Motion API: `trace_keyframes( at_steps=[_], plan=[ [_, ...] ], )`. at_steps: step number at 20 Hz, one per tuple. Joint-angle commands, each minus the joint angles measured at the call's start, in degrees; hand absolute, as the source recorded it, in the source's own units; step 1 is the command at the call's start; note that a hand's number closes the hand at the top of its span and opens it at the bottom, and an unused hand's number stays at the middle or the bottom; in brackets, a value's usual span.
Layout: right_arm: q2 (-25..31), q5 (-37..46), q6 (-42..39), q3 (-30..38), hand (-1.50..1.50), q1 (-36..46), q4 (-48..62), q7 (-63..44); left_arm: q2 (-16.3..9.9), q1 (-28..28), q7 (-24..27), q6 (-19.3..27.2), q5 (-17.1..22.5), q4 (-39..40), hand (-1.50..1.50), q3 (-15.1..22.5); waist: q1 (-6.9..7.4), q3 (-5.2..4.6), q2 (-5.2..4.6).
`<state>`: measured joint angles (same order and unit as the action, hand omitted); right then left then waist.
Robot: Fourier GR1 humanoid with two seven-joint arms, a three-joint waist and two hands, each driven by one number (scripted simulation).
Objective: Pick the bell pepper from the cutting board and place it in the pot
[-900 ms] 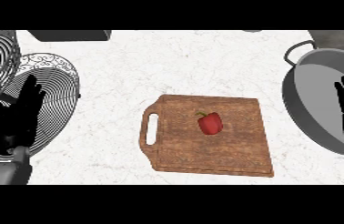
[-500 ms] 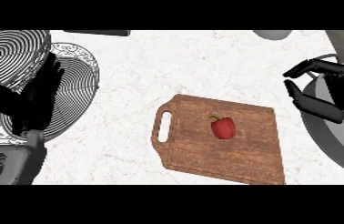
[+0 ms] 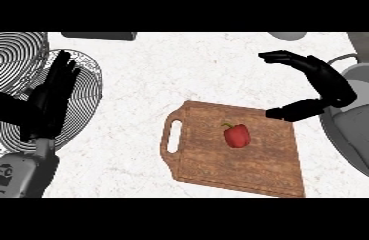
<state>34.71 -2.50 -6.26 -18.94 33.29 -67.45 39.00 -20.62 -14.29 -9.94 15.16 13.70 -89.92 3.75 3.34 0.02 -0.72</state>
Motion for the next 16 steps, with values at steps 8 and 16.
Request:
trace_keyframes(
  at_steps=[8, 16],
  plan=[
    [4.1, 14.1, -14.3, -12.8, -1.5, 10.6, -5.5, -13.7, -0.2, 2.8, -1.0, 0.4, -0.6, -2.3, 0.0, -1.6, -2.41, -0.19, 1.11],
    [3.1, 24.6, -21.9, -22.1, -1.5, 12.2, -13.9, -28.4, 1.1, 5.0, 1.3, -0.6, -0.8, -2.4, 0.0, -1.6, -3.21, -0.11, 0.95]
  ],
)
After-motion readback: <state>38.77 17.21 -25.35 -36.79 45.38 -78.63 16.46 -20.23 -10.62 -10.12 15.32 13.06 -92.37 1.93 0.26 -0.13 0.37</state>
